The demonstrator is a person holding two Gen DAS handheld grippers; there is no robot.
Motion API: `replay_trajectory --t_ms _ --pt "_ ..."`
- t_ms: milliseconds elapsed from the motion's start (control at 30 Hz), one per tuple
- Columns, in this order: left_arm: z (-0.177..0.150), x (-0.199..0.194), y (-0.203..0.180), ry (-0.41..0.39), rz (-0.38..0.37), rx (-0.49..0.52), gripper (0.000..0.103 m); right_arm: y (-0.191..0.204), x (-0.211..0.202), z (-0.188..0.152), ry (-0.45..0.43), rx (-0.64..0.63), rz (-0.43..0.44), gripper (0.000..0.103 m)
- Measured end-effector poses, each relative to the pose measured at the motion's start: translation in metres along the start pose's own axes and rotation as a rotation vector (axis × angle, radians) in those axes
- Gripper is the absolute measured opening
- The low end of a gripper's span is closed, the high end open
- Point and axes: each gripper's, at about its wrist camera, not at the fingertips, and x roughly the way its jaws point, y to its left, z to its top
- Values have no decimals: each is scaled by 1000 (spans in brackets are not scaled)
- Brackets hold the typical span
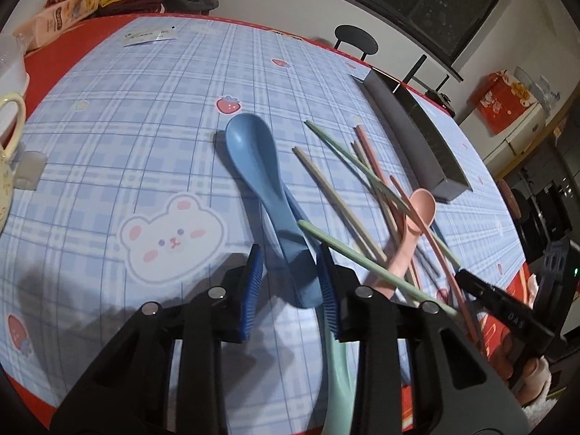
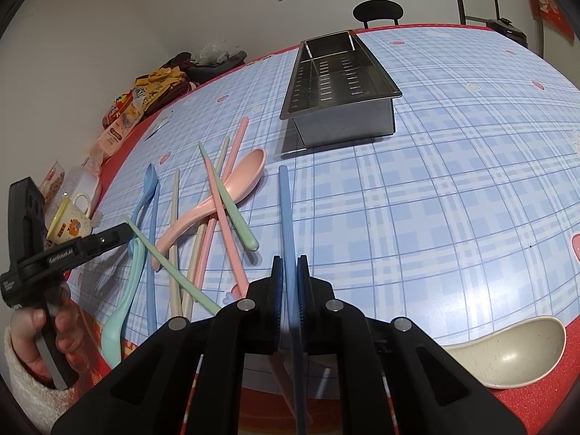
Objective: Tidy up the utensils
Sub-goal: 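Close the left tool on the blue spoon handle while the right tool closes on the blue chopstick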
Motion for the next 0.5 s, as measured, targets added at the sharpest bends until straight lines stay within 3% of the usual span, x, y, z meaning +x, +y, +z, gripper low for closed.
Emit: replay_trajectory --t_ms 500 --pt "15 19 2 -18 -49 -38 32 0 0 0 0 0 -1 9"
